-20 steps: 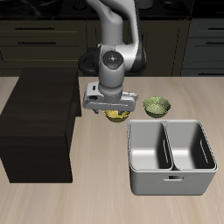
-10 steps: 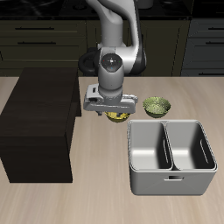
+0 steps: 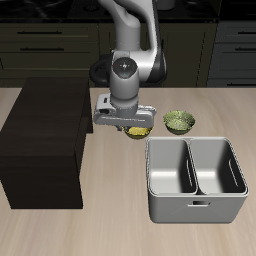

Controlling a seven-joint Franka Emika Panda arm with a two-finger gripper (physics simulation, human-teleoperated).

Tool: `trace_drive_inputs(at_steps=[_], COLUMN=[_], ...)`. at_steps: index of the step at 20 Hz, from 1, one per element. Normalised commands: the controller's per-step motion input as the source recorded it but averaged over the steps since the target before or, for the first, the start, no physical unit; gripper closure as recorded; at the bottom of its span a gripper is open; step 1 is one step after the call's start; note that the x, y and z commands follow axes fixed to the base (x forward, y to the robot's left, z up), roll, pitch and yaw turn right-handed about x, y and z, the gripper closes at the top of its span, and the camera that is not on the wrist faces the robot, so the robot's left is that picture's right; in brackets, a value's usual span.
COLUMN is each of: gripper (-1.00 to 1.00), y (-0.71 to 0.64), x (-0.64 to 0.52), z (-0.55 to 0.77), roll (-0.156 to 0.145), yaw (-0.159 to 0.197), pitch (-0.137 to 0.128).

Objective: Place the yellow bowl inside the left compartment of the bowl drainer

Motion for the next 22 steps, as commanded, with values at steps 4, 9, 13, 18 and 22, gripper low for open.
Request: trace_drive_inputs(at_steps=[4,9,13,18,22], gripper=[1.0,1.0,1.0,1.0,1.0], y=[0.03,0.01,0.08,0.06,0.04], x=[0.0,0.01,-0.06,-0.09,-0.11], z=[0.22,0.21,0.48,0.41,0.39], roll=[0.012,0.01,0.013,0.013,0.01], yaw=[0.011,0.002,0.018,0.021,0.012], pitch=[-0.036,-0.032,-0.065,-0.052,-0.043])
